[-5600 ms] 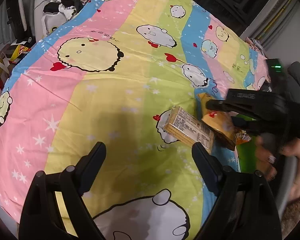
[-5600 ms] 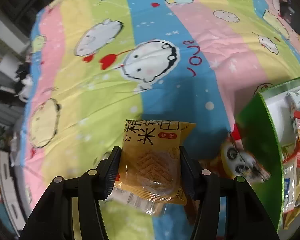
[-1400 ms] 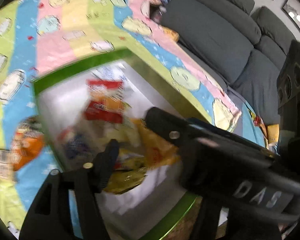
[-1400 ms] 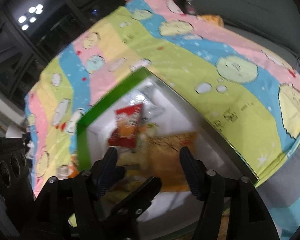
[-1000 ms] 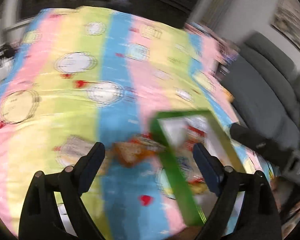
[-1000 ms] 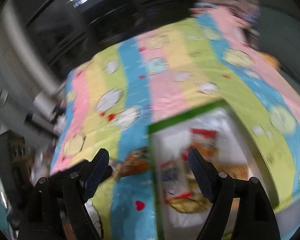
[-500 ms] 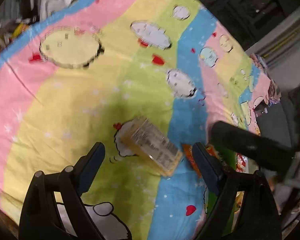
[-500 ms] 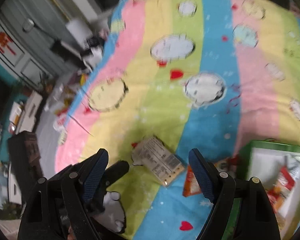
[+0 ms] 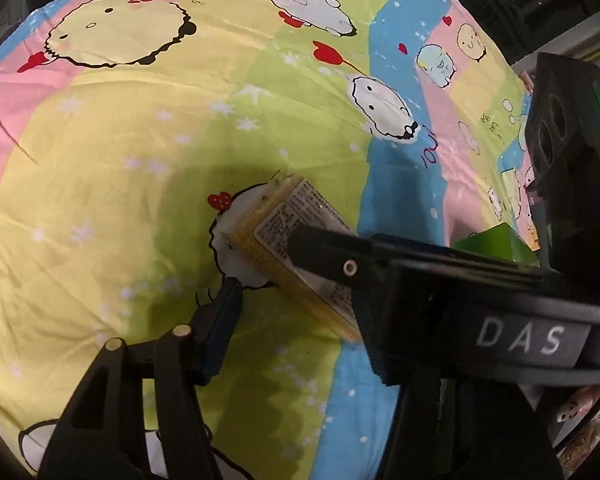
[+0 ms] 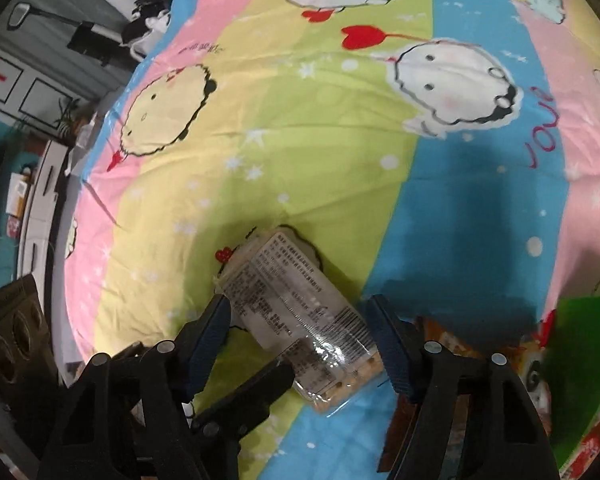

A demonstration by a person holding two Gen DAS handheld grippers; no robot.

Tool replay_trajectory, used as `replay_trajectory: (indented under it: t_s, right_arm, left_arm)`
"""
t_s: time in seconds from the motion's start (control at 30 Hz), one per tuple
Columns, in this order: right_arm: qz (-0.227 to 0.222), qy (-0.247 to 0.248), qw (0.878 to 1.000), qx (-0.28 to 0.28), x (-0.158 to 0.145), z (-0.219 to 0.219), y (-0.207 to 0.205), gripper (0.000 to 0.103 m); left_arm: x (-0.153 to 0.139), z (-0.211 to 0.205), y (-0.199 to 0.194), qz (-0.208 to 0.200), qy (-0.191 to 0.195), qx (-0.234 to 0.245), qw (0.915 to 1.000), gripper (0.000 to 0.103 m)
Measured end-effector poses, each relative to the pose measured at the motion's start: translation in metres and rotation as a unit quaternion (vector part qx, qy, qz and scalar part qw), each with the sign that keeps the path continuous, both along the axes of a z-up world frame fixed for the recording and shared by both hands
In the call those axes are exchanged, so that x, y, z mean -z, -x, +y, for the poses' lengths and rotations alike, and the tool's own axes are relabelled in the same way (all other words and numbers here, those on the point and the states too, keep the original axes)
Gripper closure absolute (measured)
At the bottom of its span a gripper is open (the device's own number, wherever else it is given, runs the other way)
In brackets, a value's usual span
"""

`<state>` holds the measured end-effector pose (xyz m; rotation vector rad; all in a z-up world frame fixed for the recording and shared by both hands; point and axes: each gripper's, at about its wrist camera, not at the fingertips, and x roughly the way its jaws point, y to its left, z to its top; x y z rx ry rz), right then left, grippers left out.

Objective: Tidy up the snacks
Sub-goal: 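Grasp the clear biscuit pack on the bedspread with the right tool, then carry the biscuit pack with the right tool into the green box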

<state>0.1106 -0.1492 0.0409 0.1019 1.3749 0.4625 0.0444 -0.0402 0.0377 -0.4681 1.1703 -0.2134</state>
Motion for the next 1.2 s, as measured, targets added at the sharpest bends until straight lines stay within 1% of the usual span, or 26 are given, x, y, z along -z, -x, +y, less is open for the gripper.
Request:
replay_trajectory:
  t_s: [0.03, 0.1, 0.13, 0.17, 0.23, 0.3, 0.4, 0.5, 0.53, 0.63, 0.7, 0.83, 0.93, 1.03, 1.2]
  right_arm:
    - [0.006, 0.0, 1.0, 0.002, 0.002, 0.0, 0.0, 0.03]
    - [0.012, -0.001, 1.0, 0.002, 0.005, 0.0, 0.0, 0.032]
    - [0.013, 0.001, 1.0, 0.001, 0.006, 0.002, 0.002, 0.034]
    - [0.013, 0.0, 1.0, -0.001, 0.007, 0.002, 0.004, 0.037]
    - [0.017, -0.013, 1.0, -0.003, 0.008, 0.005, 0.009, 0.038]
    - [0.013, -0.014, 1.0, 0.004, 0.009, 0.007, 0.012, 0.038]
    - [0.005, -0.021, 1.0, 0.019, 0.01, 0.008, 0.019, 0.04]
    - [0.007, -0.034, 0.999, 0.036, 0.006, 0.006, 0.028, 0.042]
    - [-0.002, -0.039, 0.999, 0.037, 0.002, 0.006, 0.032, 0.043]
    - [-0.023, -0.039, 0.998, 0.049, -0.014, 0.005, 0.043, 0.044]
    - [-0.044, -0.04, 0.997, 0.052, -0.027, 0.005, 0.05, 0.044]
    - [-0.092, -0.05, 0.992, 0.069, -0.061, -0.004, 0.068, 0.044]
    - [-0.129, -0.056, 0.986, 0.085, -0.085, -0.014, 0.083, 0.044]
    - [-0.158, -0.06, 0.98, 0.108, -0.105, -0.028, 0.098, 0.044]
    - [-0.2, -0.058, 0.966, 0.153, -0.129, -0.058, 0.122, 0.044]
  left_arm:
    - [0.001, 0.001, -0.001, 0.0, 0.001, 0.0, 1.0, 0.051]
    - [0.002, 0.002, -0.001, -0.001, 0.0, 0.0, 1.0, 0.058]
    - [0.003, 0.002, 0.0, -0.001, -0.001, 0.002, 1.0, 0.063]
    - [0.003, 0.002, 0.0, -0.002, -0.002, 0.005, 1.0, 0.066]
    - [0.004, 0.001, 0.001, -0.006, -0.007, 0.008, 0.9999, 0.064]
    - [0.003, -0.001, 0.003, -0.014, -0.018, 0.015, 0.9996, 0.063]
    - [0.0, 0.0, 0.008, -0.024, -0.032, 0.022, 0.999, 0.063]
    - [-0.006, -0.001, 0.014, -0.031, -0.045, 0.028, 0.9981, 0.063]
    - [-0.009, -0.002, 0.016, -0.037, -0.047, 0.03, 0.9978, 0.064]
    - [-0.022, -0.003, 0.023, -0.056, -0.044, 0.041, 0.9966, 0.064]
    - [-0.036, -0.004, 0.029, -0.08, -0.048, 0.048, 0.9945, 0.064]
    - [-0.068, -0.012, 0.043, -0.13, -0.055, 0.061, 0.9882, 0.064]
    - [-0.09, -0.022, 0.055, -0.169, -0.061, 0.078, 0.9807, 0.064]
    - [-0.106, -0.033, 0.064, -0.194, -0.06, 0.096, 0.9745, 0.065]
    - [-0.129, -0.061, 0.075, -0.233, -0.056, 0.142, 0.9604, 0.065]
